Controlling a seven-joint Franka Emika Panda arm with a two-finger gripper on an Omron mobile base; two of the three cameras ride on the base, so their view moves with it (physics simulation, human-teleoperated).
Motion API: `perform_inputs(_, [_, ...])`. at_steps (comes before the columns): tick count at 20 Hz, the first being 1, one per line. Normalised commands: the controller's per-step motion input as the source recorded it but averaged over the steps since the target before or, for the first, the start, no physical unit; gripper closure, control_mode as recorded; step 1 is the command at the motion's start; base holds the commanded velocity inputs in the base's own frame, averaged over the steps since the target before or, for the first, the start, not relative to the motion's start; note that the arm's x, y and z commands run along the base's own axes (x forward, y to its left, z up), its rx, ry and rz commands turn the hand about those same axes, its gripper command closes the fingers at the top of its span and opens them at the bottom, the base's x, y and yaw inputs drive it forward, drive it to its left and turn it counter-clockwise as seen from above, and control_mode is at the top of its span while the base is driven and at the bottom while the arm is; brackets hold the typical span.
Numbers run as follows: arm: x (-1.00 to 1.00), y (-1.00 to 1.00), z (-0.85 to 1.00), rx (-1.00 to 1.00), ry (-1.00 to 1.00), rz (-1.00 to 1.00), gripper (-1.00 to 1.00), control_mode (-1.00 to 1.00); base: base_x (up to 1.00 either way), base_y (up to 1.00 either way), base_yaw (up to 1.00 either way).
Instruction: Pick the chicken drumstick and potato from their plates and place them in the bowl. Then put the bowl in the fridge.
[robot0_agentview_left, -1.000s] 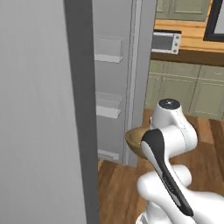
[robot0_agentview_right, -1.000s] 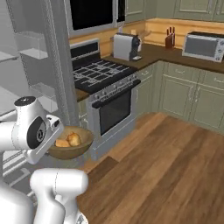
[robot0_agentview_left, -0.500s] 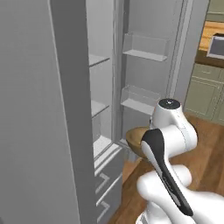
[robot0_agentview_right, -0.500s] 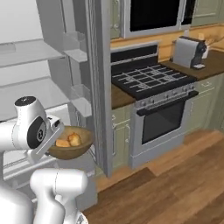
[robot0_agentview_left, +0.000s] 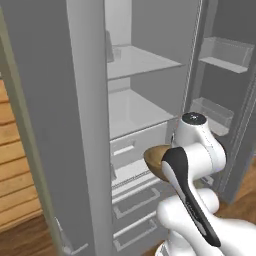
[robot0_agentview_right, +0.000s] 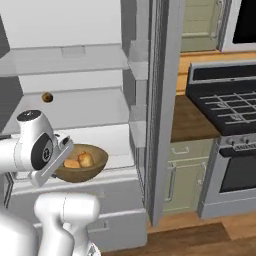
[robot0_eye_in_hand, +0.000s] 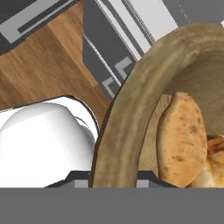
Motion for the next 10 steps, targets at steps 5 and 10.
perform_inputs(5, [0.00, 0.00, 0.00, 0.00, 0.00, 0.00, 1.00, 1.00, 0.30, 0.00, 0.56])
perform_inputs(10, [0.00, 0.00, 0.00, 0.00, 0.00, 0.00, 1.00, 1.00, 0.31, -0.18, 0.27])
